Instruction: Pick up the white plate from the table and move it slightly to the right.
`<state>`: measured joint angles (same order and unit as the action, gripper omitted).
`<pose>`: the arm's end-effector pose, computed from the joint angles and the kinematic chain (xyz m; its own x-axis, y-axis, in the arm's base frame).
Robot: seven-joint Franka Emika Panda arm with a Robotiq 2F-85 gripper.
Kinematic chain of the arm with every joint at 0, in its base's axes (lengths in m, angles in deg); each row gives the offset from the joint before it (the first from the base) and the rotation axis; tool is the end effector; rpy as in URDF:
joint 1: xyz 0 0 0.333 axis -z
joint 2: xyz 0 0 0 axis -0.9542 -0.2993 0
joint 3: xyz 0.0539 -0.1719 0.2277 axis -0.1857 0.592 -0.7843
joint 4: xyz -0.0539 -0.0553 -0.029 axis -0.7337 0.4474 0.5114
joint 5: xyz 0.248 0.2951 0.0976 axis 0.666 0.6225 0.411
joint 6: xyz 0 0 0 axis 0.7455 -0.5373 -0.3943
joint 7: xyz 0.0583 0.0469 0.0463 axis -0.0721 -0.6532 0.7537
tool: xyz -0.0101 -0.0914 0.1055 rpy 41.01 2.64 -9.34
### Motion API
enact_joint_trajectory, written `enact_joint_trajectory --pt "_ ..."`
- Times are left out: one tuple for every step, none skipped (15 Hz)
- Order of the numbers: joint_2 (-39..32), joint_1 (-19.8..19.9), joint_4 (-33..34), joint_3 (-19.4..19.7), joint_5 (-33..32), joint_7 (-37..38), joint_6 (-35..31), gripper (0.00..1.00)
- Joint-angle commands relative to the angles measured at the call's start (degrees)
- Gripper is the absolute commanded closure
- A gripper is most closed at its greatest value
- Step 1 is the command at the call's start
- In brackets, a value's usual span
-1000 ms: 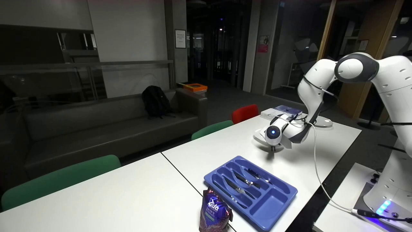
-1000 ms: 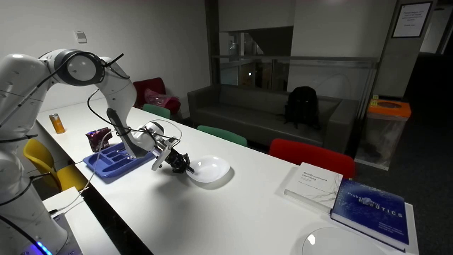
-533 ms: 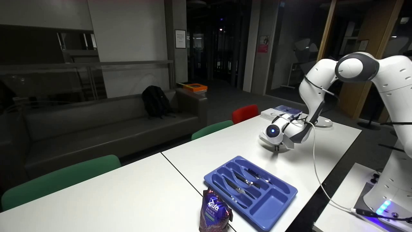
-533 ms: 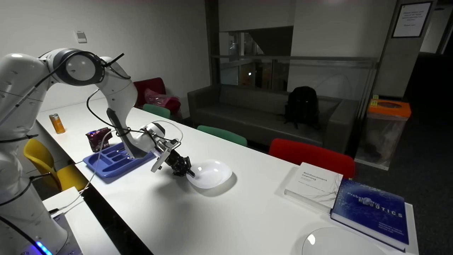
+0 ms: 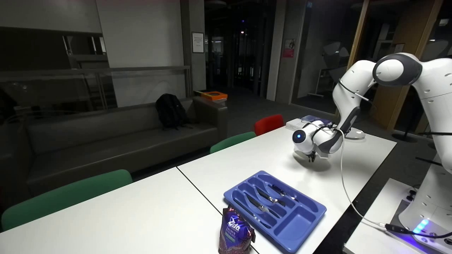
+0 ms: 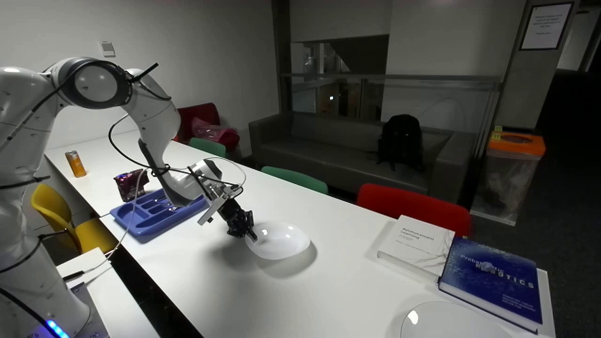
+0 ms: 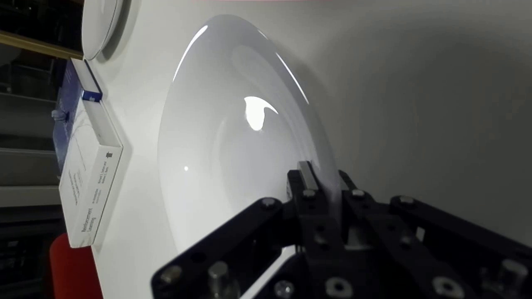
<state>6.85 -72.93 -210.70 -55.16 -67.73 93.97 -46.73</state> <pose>0.5018 -0.0540 0.0649 0.8915 0.3398 -0.2995 0.4466 -0.5495 0.7061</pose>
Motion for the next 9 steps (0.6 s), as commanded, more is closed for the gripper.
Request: enact_joint_trajectory --pt "7.10 0.72 -5.02 0.57 1.96 -1.44 1.73 0.98" --pt "8.13 0.67 -5.93 0.80 2.06 -0.43 2.00 0.98" --pt "9.25 0.55 -6.87 1.08 2.29 0.53 2.39 0.98" --pt "10.32 0.50 -7.79 1.34 2.23 1.14 2.49 0.98" --pt "11.36 0.44 -8.73 1.51 2.39 1.71 2.85 0.98" --pt "12.46 0.37 -9.72 1.62 2.46 2.22 3.25 0.98" --pt "13.67 0.33 -10.84 1.66 2.63 2.74 3.77 0.98" --pt "14.85 0.26 -12.07 1.64 2.82 3.34 4.46 0.98" --pt "15.96 0.25 -13.25 1.56 3.10 3.97 5.25 0.98"
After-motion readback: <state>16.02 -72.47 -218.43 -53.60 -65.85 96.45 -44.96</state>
